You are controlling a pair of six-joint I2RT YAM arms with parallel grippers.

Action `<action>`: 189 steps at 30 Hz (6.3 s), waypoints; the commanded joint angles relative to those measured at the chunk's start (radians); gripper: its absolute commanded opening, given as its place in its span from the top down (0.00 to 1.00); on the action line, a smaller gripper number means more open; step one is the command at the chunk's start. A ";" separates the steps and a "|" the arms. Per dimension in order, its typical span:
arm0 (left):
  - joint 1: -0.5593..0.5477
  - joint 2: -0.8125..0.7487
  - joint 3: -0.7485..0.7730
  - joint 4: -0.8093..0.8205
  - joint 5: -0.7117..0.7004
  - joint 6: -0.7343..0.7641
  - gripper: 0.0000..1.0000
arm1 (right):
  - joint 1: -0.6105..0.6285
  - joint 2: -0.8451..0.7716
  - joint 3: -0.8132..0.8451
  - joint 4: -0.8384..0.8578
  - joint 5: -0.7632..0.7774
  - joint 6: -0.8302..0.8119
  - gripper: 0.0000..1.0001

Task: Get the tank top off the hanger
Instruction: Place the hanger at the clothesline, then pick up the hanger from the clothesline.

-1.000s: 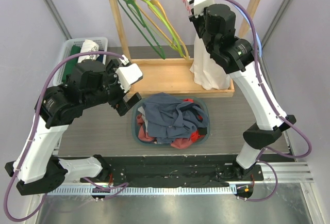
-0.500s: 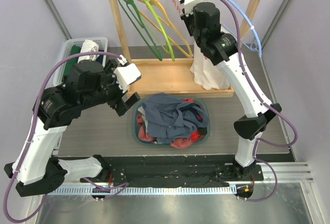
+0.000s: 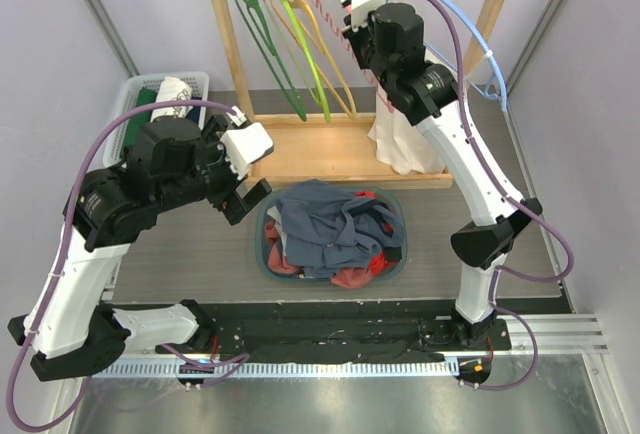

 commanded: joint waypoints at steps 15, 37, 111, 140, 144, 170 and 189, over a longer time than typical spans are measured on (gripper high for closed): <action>0.023 0.000 0.020 0.020 0.004 0.000 0.00 | -0.002 -0.067 -0.105 0.107 -0.044 0.071 0.81; 0.050 0.001 0.027 0.032 0.038 -0.005 0.00 | -0.476 -0.384 -0.190 0.116 -0.365 0.393 0.12; 0.105 0.004 0.033 0.023 0.117 -0.033 0.00 | -0.178 -0.263 -0.099 -0.238 0.128 0.243 0.35; 0.123 -0.017 0.038 0.020 0.150 -0.039 0.01 | -0.207 -0.354 -0.263 -0.192 0.113 0.287 0.83; 0.125 -0.022 0.035 0.020 0.150 -0.039 0.00 | -0.213 -0.413 -0.369 -0.103 0.127 0.276 0.99; 0.142 -0.032 0.026 0.021 0.134 -0.031 0.00 | -0.331 -0.553 -0.656 0.483 -0.031 0.125 0.99; 0.148 -0.037 0.015 0.026 0.127 -0.034 0.00 | -0.330 -0.694 -0.840 0.778 -0.114 0.105 0.99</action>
